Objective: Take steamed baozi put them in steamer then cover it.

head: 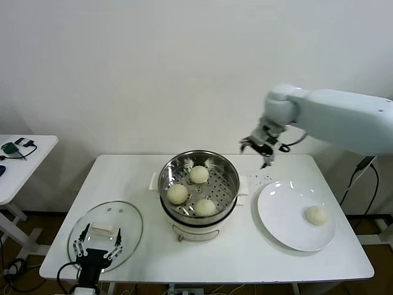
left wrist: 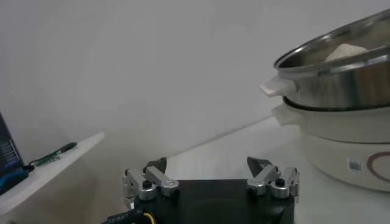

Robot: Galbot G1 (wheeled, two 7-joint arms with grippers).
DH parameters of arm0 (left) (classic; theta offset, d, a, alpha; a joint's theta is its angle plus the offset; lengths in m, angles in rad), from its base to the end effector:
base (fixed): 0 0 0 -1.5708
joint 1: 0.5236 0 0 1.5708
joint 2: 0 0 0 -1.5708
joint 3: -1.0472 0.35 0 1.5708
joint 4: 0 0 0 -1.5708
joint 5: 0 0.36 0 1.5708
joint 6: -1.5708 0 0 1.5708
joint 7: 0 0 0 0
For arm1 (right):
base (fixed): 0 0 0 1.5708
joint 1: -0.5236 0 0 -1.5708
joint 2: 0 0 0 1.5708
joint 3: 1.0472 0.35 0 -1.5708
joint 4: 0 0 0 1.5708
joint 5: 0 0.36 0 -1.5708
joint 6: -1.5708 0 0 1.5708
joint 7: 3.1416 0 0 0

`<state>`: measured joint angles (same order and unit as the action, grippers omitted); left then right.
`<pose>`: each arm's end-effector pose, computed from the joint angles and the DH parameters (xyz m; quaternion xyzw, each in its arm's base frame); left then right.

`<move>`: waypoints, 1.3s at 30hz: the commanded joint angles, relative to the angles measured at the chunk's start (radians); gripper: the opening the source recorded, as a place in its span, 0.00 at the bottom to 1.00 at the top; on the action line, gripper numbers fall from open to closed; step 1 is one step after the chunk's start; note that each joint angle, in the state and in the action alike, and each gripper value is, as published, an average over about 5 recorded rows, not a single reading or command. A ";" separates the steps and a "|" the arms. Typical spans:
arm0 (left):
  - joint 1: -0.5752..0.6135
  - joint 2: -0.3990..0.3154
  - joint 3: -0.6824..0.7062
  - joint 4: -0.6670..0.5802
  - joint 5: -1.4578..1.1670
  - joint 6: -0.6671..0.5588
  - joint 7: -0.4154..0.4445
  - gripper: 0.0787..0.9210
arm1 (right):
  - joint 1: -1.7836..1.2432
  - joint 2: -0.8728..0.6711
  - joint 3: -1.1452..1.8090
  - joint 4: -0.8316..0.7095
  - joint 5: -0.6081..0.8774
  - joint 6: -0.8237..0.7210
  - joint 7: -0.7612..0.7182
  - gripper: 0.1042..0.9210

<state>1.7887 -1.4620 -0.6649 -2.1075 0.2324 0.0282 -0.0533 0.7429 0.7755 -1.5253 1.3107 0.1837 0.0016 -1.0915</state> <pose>0.1177 0.0613 -0.3250 0.0414 -0.9723 -0.2027 0.1085 0.5525 -0.0998 -0.0408 0.5435 -0.4229 0.6539 0.3135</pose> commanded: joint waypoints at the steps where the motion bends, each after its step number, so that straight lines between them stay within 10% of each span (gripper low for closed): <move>1: -0.009 0.000 0.004 0.001 0.004 0.003 0.001 0.88 | -0.174 -0.251 0.052 -0.057 0.018 -0.151 -0.019 0.88; 39: -0.028 -0.010 0.005 0.033 0.024 0.011 -0.001 0.88 | -0.734 -0.125 0.573 -0.367 -0.271 -0.065 0.002 0.88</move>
<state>1.7601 -1.4741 -0.6592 -2.0776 0.2576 0.0415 -0.0554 0.0487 0.6313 -0.9867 0.9780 -0.0667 -0.0673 -1.0906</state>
